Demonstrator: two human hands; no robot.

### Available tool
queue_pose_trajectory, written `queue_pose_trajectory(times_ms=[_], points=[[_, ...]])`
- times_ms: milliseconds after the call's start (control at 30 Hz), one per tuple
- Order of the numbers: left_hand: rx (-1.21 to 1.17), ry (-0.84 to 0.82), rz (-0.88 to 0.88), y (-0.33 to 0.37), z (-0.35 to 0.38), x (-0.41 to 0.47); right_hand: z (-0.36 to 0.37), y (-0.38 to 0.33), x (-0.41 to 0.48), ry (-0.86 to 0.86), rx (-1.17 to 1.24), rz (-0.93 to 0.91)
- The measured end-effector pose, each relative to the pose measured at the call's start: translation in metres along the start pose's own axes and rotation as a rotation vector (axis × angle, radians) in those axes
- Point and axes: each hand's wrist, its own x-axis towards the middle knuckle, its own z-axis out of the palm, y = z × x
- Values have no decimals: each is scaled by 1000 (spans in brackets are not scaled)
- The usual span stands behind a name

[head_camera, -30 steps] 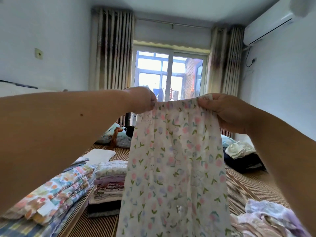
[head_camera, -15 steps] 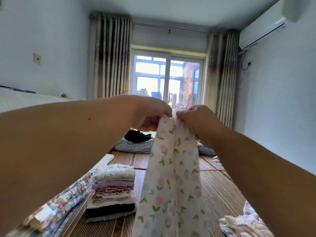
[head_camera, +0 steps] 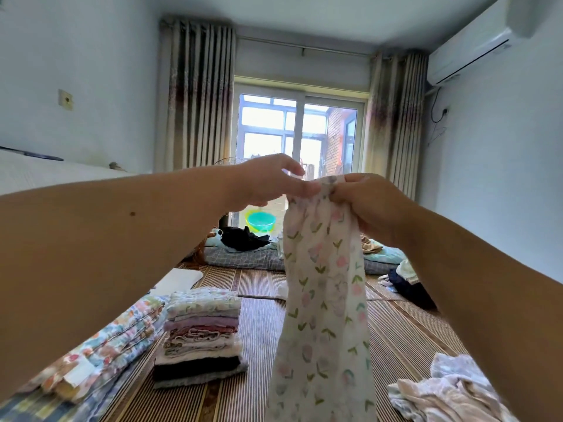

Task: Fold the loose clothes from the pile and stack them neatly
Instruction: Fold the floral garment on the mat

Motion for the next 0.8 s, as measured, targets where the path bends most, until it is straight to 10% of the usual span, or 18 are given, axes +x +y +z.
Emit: queue_pose_trajectory(times_ms=[167,567,800], points=[[-262,-325,-20,-9,3,2,-13,11,2,-4,196,21],[240,-194,-94,-32,64,24,8,129,-15,-252,331,219],[394,-14,-5,-40,42,41,19,206,-35,-381,-175,586]])
